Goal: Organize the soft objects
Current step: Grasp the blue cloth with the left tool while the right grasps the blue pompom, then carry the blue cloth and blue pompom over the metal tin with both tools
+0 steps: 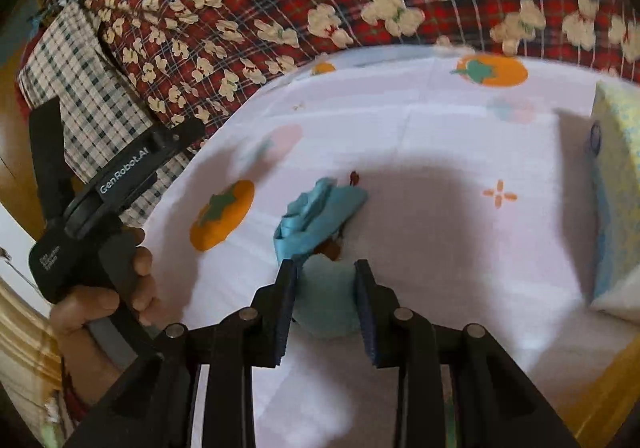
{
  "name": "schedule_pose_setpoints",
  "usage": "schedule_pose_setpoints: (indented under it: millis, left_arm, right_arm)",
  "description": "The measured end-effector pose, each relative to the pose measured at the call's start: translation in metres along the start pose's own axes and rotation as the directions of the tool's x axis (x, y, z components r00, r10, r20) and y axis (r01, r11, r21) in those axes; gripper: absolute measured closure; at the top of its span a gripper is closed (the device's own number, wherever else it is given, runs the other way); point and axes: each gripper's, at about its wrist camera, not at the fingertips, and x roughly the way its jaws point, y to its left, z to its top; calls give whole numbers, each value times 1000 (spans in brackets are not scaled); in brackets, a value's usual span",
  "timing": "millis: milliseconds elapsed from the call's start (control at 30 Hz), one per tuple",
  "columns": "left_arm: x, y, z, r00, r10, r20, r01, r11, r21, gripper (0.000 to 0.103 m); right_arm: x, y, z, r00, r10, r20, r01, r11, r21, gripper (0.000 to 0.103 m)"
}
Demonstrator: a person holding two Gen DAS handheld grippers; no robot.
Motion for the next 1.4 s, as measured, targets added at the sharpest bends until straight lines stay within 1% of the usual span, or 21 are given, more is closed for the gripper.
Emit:
schedule_pose_setpoints:
  millis: [167,267,367,433,567,633,667,733,767,800,900,933,1000,1067,1133,1167,1233,1267,1300,1333,1400]
  left_arm:
    - [1,1,0,1000,-4,-1,4,1000,-1,1]
    - [-1,-2,0,1000,-19,7,18,1000,18,1]
    - [-3,-7,-2,999,-51,7,51,998,44,1]
    - [-6,-11,-2,997,-83,6,82,995,62,1]
    - [-16,-25,-7,981,-194,-11,194,974,114,1]
    - [-19,-33,-8,962,-272,-40,274,953,129,1]
    - [-21,-38,-10,944,-324,-67,330,934,138,1]
    - [-22,-53,-17,909,-394,-135,413,895,168,6]
    - [-22,-66,-23,899,-402,-173,432,879,204,11]
    - [-21,-74,-28,901,-388,-193,426,872,239,13]
    - [-14,-101,-42,923,-289,-253,367,858,359,15]
    - [-11,-105,-43,924,-273,-266,360,855,372,19]
    - [-7,-104,-43,919,-273,-283,366,858,361,48]
    - [0,-99,-43,905,-280,-320,383,864,326,53]
    - [11,-97,-46,889,-260,-376,381,875,298,52]
    - [20,-96,-49,875,-243,-419,379,882,281,52]
    - [21,-96,-51,870,-251,-425,389,879,277,52]
    - [21,-98,-52,873,-239,-425,382,877,291,58]
    - [21,-100,-54,876,-230,-424,376,876,302,81]
    - [21,-101,-55,879,-222,-422,370,876,309,92]
    - [19,-100,-55,881,-230,-413,371,879,301,93]
  right_arm:
    - [2,8,-2,1000,-16,-15,15,999,-41,71]
    - [-2,17,-5,999,-38,-23,35,995,-95,77]
    - [-24,19,-9,994,-69,79,77,993,-95,77]
    - [-47,18,-8,978,-77,193,95,992,-84,77]
    - [-84,11,-7,920,-127,370,153,987,-41,77]
    - [-96,7,-7,891,-164,424,187,982,-12,77]
    - [-102,5,-7,873,-184,451,207,978,-2,77]
    - [-110,3,-8,859,-187,476,213,977,-1,77]
    - [-114,3,-8,855,-179,486,206,979,-1,77]
    - [-117,4,-8,853,-171,493,198,980,-2,77]
    - [-122,9,-11,846,-160,508,193,981,-14,77]
    - [-123,11,-11,845,-157,511,194,981,-20,77]
    - [-123,15,-13,843,-157,514,202,979,-32,77]
    - [-120,17,-13,848,-153,507,198,979,-36,77]
    - [-118,17,-13,851,-153,502,196,980,-34,77]
    - [-118,17,-13,851,-153,502,196,980,-34,77]
    - [-118,17,-13,851,-155,502,198,980,-34,77]
    - [-118,17,-14,851,-157,502,201,979,-33,77]
    - [-117,16,-13,851,-158,501,201,979,-33,77]
    - [-117,16,-13,850,-159,502,201,979,-31,77]
    - [-118,16,-13,849,-154,505,198,980,-34,77]
